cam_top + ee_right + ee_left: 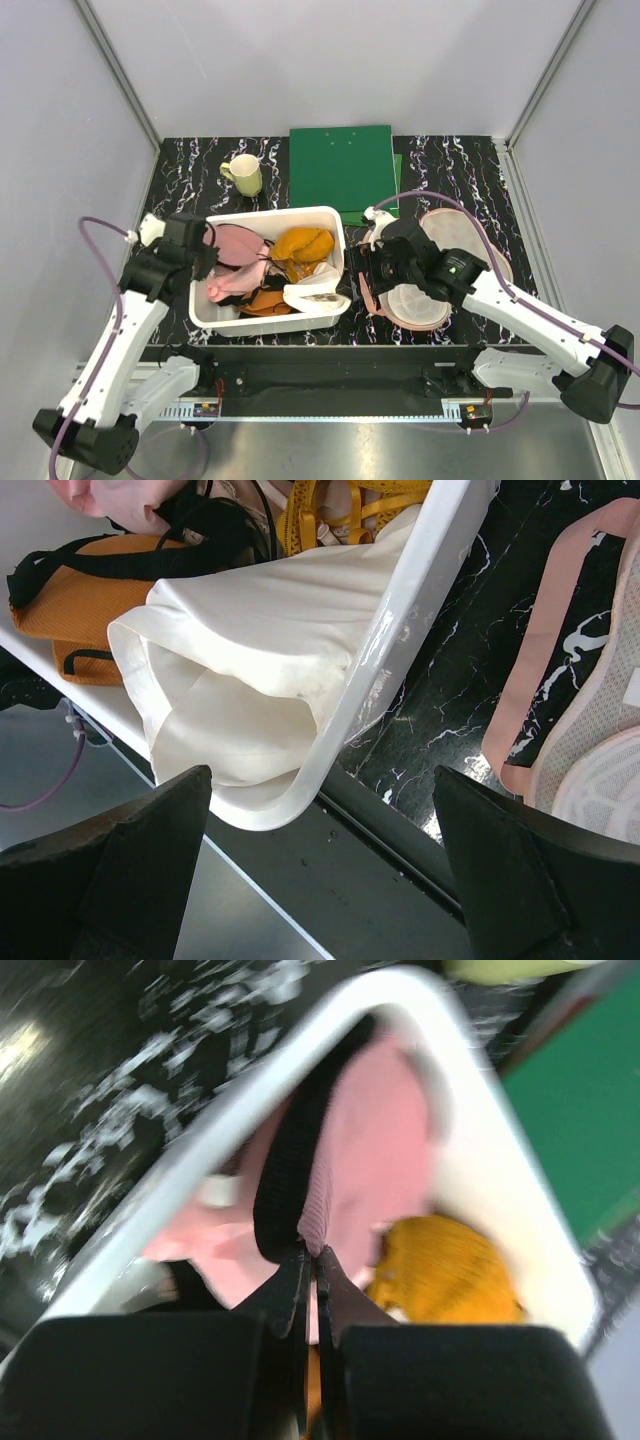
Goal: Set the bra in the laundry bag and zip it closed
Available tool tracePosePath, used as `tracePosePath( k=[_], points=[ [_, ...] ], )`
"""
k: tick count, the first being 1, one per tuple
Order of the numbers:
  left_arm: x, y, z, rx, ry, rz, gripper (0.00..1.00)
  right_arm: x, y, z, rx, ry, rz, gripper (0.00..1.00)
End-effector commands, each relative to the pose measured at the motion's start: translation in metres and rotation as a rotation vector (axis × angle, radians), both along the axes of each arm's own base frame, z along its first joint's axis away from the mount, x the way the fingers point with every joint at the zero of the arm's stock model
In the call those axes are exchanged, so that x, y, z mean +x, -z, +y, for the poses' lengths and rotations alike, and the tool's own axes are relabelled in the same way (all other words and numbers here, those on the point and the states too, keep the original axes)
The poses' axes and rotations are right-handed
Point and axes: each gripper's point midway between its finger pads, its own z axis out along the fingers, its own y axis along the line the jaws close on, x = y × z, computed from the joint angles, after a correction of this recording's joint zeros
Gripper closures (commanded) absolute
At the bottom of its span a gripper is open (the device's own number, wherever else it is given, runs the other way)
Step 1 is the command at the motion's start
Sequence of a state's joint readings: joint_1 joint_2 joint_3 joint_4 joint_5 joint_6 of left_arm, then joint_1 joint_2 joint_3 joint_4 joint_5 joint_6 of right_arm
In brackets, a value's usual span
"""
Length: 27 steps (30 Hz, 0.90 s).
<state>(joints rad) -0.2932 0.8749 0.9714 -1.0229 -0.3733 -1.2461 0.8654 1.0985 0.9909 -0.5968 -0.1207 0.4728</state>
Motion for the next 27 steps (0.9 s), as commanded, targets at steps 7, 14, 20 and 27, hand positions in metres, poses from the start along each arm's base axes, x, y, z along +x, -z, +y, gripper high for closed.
tracePosePath(
  k=[7, 14, 20, 27],
  points=[
    [0.011, -0.190, -0.056, 0.125, 0.595, -0.794, 1.00, 0.013, -0.054, 0.014, 0.067, -0.009, -0.096, 0.00],
    [-0.014, -0.243, -0.119, 0.072, 1.030, -0.974, 1.00, 0.005, -0.096, 0.040, 0.148, -0.204, -0.160, 0.00],
    [-0.023, -0.279, -0.149, -0.025, 1.173, -1.090, 1.00, 0.001, -0.147, 0.045, 0.242, -0.249, -0.259, 0.00],
    [-0.007, -0.306, -0.184, -0.296, 1.156, -1.054, 1.00, -0.015, -0.207, 0.037, 0.383, -0.321, -0.432, 0.00]
  ],
)
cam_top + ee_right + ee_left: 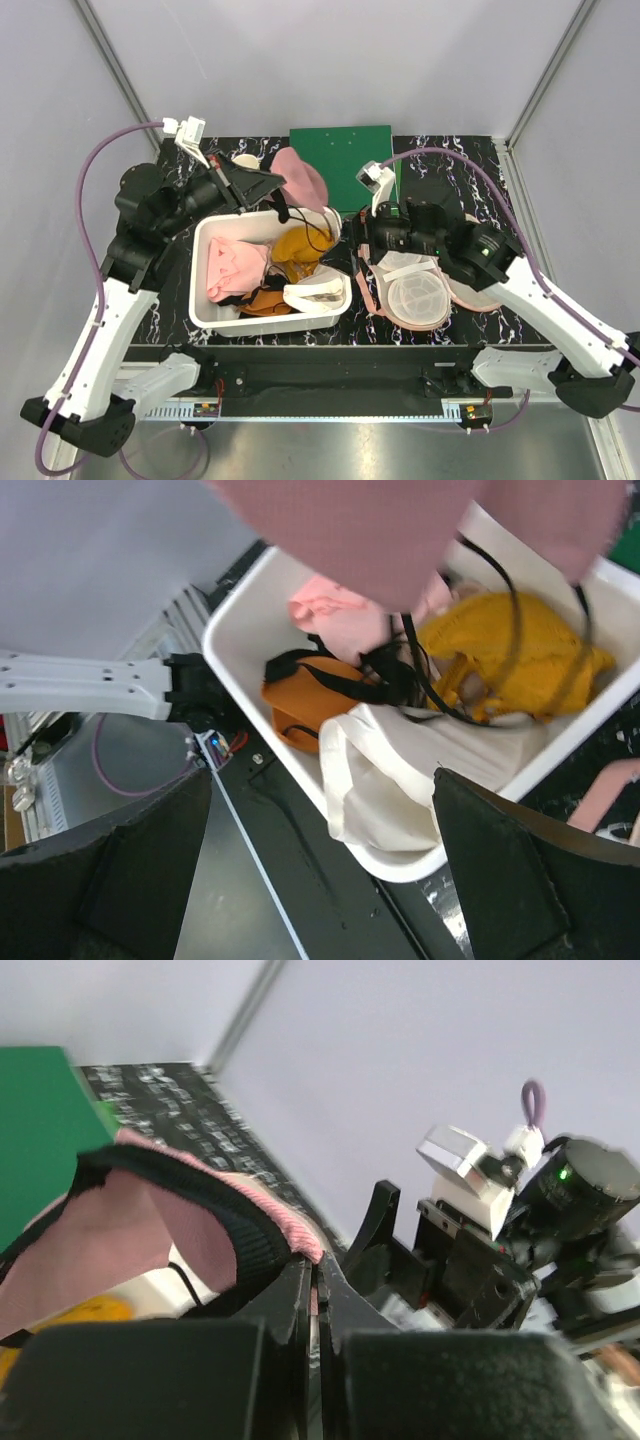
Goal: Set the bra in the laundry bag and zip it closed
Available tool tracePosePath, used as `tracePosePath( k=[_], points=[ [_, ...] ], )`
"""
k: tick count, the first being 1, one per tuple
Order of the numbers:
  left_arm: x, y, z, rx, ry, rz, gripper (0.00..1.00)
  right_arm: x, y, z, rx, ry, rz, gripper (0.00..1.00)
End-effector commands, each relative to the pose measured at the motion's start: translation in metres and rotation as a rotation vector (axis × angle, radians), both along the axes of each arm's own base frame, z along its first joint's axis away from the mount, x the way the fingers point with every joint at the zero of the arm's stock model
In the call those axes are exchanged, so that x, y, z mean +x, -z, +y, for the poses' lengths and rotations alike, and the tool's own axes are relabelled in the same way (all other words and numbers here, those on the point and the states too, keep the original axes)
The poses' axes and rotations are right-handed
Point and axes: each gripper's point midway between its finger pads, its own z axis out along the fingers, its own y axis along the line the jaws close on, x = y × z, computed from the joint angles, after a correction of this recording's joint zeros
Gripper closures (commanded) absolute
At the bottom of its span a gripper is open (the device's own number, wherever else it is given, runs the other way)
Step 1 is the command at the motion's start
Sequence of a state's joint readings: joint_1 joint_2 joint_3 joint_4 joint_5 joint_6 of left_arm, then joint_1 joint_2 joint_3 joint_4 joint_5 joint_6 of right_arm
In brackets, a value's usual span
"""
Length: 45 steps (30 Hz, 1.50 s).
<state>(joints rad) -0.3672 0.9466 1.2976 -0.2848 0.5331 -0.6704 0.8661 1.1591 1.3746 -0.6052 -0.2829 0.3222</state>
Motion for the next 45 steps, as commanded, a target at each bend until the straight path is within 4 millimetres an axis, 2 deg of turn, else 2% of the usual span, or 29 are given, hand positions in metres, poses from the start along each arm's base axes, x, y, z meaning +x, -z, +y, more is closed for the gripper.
tracePosePath(
  k=[1, 3, 4, 5, 6, 8, 10, 11, 13, 15, 17, 18, 19, 21, 23, 24, 26, 28, 30, 31, 33, 34, 35, 37, 39, 42, 43, 44, 45],
  points=[
    [-0.005, -0.046, -0.019, -0.178, 0.056, 0.032, 1.00, -0.019, -0.071, -0.006, 0.178, -0.091, -0.216, 0.00],
    [0.010, -0.040, -0.030, -0.215, -0.006, 0.150, 1.00, -0.010, -0.080, -0.016, 0.158, -0.029, -0.279, 0.00],
    [0.012, -0.038, -0.035, -0.211, -0.021, 0.186, 1.00, 0.003, -0.076, -0.028, 0.108, 0.063, -0.289, 0.00],
    [0.014, -0.022, -0.044, -0.179, -0.047, 0.268, 1.00, 0.009, -0.076, -0.035, 0.085, 0.103, -0.306, 0.00],
    [0.020, -0.021, -0.054, -0.165, -0.049, 0.298, 1.00, 0.013, -0.081, -0.040, 0.063, 0.125, -0.342, 0.00],
    [0.019, -0.010, -0.071, -0.159, -0.034, 0.387, 1.00, 0.018, -0.077, -0.048, 0.014, 0.149, -0.371, 0.00],
    [0.024, 0.001, -0.087, -0.159, -0.027, 0.448, 1.00, 0.032, -0.069, -0.059, -0.068, 0.202, -0.420, 0.00],
    [0.018, 0.001, -0.098, -0.159, -0.004, 0.463, 1.00, 0.038, -0.065, -0.064, -0.109, 0.227, -0.440, 0.00],
    [0.019, 0.000, -0.109, -0.150, -0.008, 0.462, 1.00, 0.047, -0.054, -0.075, -0.180, 0.278, -0.452, 0.00],
    [0.012, -0.002, -0.125, -0.138, 0.025, 0.458, 1.00, 0.052, -0.042, -0.083, -0.223, 0.318, -0.445, 0.03],
    [0.006, -0.001, -0.138, -0.124, 0.050, 0.457, 1.00, 0.050, -0.039, -0.094, -0.230, 0.354, -0.445, 0.27],
    [0.008, 0.001, -0.146, -0.115, 0.055, 0.463, 1.00, 0.048, -0.028, -0.095, -0.244, 0.350, -0.431, 0.44],
    [0.007, 0.001, -0.151, -0.113, 0.068, 0.468, 1.00, 0.044, -0.030, -0.099, -0.227, 0.349, -0.436, 0.51],
    [0.006, 0.005, -0.165, -0.103, 0.094, 0.486, 1.00, 0.041, -0.016, -0.103, -0.248, 0.348, -0.423, 0.54],
    [-0.001, 0.005, -0.177, -0.094, 0.128, 0.491, 1.00, 0.038, -0.015, -0.115, -0.231, 0.400, -0.410, 0.55],
    [0.000, 0.005, -0.183, -0.090, 0.135, 0.492, 1.00, 0.038, -0.009, -0.119, -0.242, 0.414, -0.405, 0.62],
    [-0.004, 0.006, -0.191, -0.072, 0.155, 0.474, 1.00, 0.037, -0.011, -0.137, -0.237, 0.488, -0.403, 1.00],
    [-0.004, 0.004, -0.198, -0.060, 0.178, 0.452, 0.99, 0.032, -0.008, -0.152, -0.245, 0.529, -0.402, 1.00],
    [0.000, 0.003, -0.201, -0.050, 0.181, 0.412, 0.79, 0.028, -0.002, -0.160, -0.243, 0.551, -0.388, 1.00],
    [0.000, 0.003, -0.202, -0.044, 0.192, 0.394, 0.54, 0.023, -0.003, -0.165, -0.231, 0.551, -0.390, 1.00],
    [0.001, 0.003, -0.204, -0.023, 0.217, 0.338, 0.36, 0.018, 0.003, -0.169, -0.234, 0.540, -0.390, 1.00],
    [0.003, 0.006, -0.202, -0.016, 0.223, 0.337, 0.23, 0.013, 0.004, -0.171, -0.229, 0.529, -0.391, 1.00],
    [0.005, 0.014, -0.199, 0.002, 0.219, 0.341, 0.16, 0.011, 0.007, -0.173, -0.239, 0.520, -0.392, 1.00],
    [0.009, 0.022, -0.192, -0.008, 0.213, 0.391, 0.09, 0.004, 0.013, -0.174, -0.258, 0.479, -0.388, 1.00],
    [0.009, 0.041, -0.185, -0.018, 0.202, 0.487, 0.02, -0.003, 0.021, -0.175, -0.284, 0.436, -0.380, 1.00],
    [0.007, 0.057, -0.178, -0.077, 0.211, 0.725, 0.01, -0.018, 0.031, -0.165, -0.307, 0.301, -0.364, 1.00],
    [0.004, 0.056, -0.176, -0.126, 0.228, 0.841, 0.01, -0.021, 0.033, -0.163, -0.328, 0.254, -0.386, 1.00],
    [0.001, 0.069, -0.176, -0.135, 0.222, 0.923, 0.01, -0.024, 0.036, -0.161, -0.333, 0.222, -0.387, 1.00],
    [-0.005, 0.073, -0.177, -0.148, 0.243, 0.992, 0.01, -0.030, 0.040, -0.157, -0.333, 0.176, -0.380, 1.00]
  ],
)
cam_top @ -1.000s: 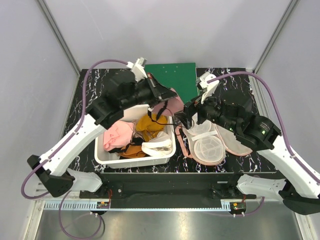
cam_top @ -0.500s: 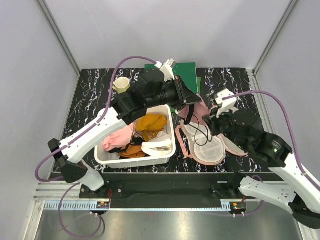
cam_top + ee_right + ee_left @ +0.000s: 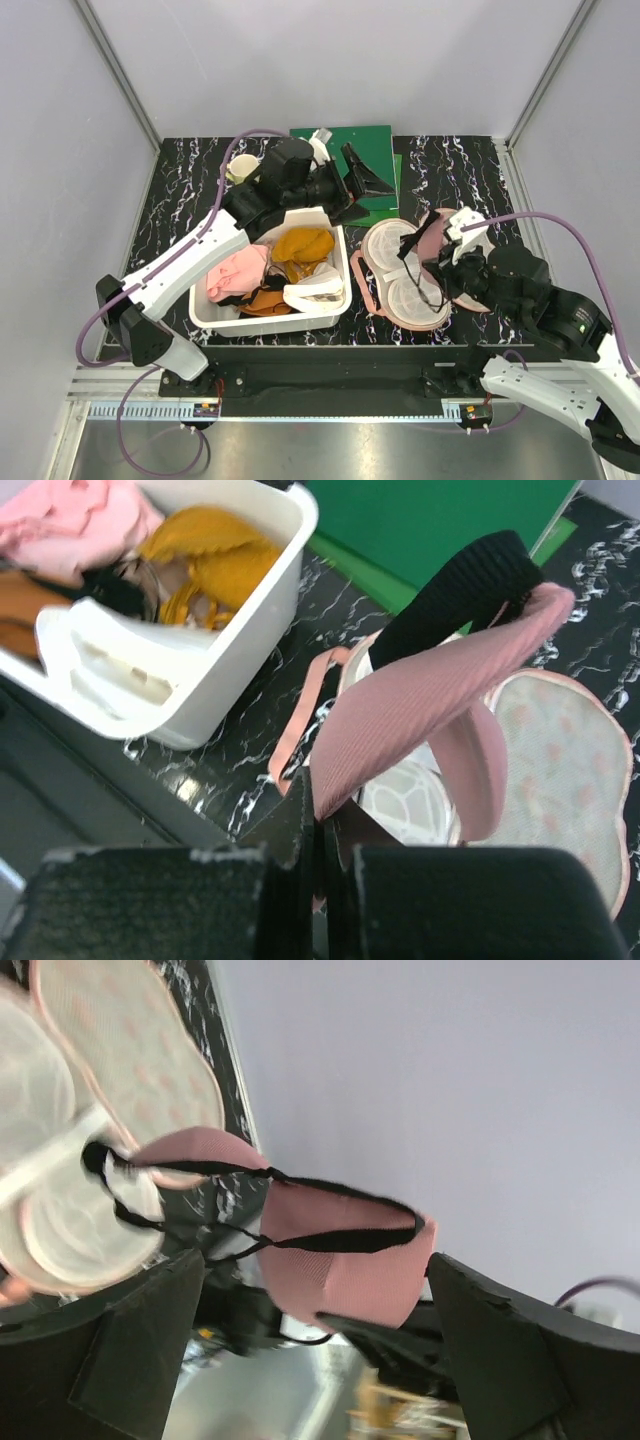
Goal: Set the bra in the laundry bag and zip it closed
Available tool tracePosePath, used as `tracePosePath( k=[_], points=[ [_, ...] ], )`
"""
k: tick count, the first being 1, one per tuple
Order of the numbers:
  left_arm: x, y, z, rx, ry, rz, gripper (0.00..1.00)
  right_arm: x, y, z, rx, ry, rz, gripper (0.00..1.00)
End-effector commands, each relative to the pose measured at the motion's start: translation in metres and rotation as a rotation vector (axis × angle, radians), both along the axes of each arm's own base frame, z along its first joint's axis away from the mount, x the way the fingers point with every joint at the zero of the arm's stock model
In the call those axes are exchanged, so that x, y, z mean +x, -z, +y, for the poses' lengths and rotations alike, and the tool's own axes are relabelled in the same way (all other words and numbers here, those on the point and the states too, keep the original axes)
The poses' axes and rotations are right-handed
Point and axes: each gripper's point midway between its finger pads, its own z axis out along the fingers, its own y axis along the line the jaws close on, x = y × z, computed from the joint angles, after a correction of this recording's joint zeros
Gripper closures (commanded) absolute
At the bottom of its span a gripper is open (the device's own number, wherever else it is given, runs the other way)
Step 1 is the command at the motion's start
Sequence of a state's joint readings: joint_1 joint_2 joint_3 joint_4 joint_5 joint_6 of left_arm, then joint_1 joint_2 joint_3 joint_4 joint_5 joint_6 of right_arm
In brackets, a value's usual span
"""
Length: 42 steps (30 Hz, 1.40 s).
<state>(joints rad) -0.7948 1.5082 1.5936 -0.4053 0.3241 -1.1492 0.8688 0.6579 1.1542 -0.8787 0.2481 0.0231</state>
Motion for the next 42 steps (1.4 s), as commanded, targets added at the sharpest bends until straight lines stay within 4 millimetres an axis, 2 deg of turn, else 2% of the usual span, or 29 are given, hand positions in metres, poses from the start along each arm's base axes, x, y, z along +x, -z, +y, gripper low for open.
tracePosePath(
  k=[1, 2, 6, 11, 18, 24, 28, 30, 32, 33, 35, 36, 37, 38, 39, 40, 41, 42],
  points=[
    [-0.027, -0.011, 0.001, -0.172, 0.044, 0.357, 0.01, -0.022, 0.016, 0.015, -0.089, -0.212, 0.023, 1.00],
    [-0.028, 0.000, 0.000, -0.170, 0.036, 0.404, 0.01, -0.022, 0.017, 0.015, -0.097, -0.221, 0.024, 1.00],
    [-0.032, 0.010, -0.004, -0.178, 0.025, 0.527, 0.01, -0.024, 0.028, 0.012, -0.198, -0.265, 0.049, 0.98],
    [-0.042, -0.002, -0.012, -0.163, 0.022, 0.537, 0.01, -0.016, 0.037, 0.000, -0.342, -0.271, 0.023, 0.97],
    [-0.066, 0.010, -0.033, -0.099, 0.061, 0.586, 0.01, -0.006, 0.012, -0.013, -0.408, -0.258, -0.101, 0.97],
    [-0.073, 0.008, -0.053, -0.081, 0.088, 0.579, 0.01, -0.007, 0.009, -0.013, -0.410, -0.275, -0.127, 0.98],
    [-0.062, 0.006, -0.071, -0.082, 0.101, 0.555, 0.06, -0.010, 0.008, -0.011, -0.392, -0.288, -0.139, 0.97],
    [-0.056, 0.011, -0.078, -0.076, 0.095, 0.554, 0.16, -0.012, 0.009, -0.013, -0.388, -0.294, -0.147, 0.95],
    [-0.053, 0.000, -0.083, -0.098, 0.105, 0.527, 0.25, -0.011, 0.010, -0.017, -0.390, -0.272, -0.152, 0.91],
    [-0.052, 0.002, -0.088, -0.098, 0.119, 0.521, 0.43, -0.011, 0.010, -0.018, -0.387, -0.260, -0.148, 0.88],
    [-0.051, -0.009, -0.094, -0.134, 0.148, 0.491, 0.61, -0.013, 0.005, -0.021, -0.365, -0.245, -0.162, 0.80],
    [-0.049, -0.007, -0.097, -0.142, 0.155, 0.478, 0.76, -0.013, 0.003, -0.023, -0.349, -0.235, -0.167, 0.76],
    [-0.048, -0.007, -0.099, -0.155, 0.158, 0.470, 0.85, -0.014, 0.000, -0.025, -0.334, -0.221, -0.177, 0.72],
    [-0.044, -0.018, -0.103, -0.210, 0.172, 0.428, 0.93, -0.014, -0.007, -0.030, -0.308, -0.193, -0.204, 0.66],
    [-0.042, -0.013, -0.106, -0.220, 0.174, 0.421, 1.00, -0.016, -0.011, -0.033, -0.283, -0.178, -0.213, 0.64],
    [-0.040, -0.015, -0.108, -0.236, 0.176, 0.409, 1.00, -0.017, -0.014, -0.034, -0.266, -0.169, -0.224, 0.64],
    [-0.029, -0.017, -0.113, -0.263, 0.181, 0.364, 1.00, -0.018, -0.024, -0.044, -0.207, -0.109, -0.249, 0.48],
    [-0.024, -0.019, -0.115, -0.278, 0.180, 0.341, 1.00, -0.016, -0.030, -0.055, -0.185, -0.044, -0.266, 0.37]
  ],
)
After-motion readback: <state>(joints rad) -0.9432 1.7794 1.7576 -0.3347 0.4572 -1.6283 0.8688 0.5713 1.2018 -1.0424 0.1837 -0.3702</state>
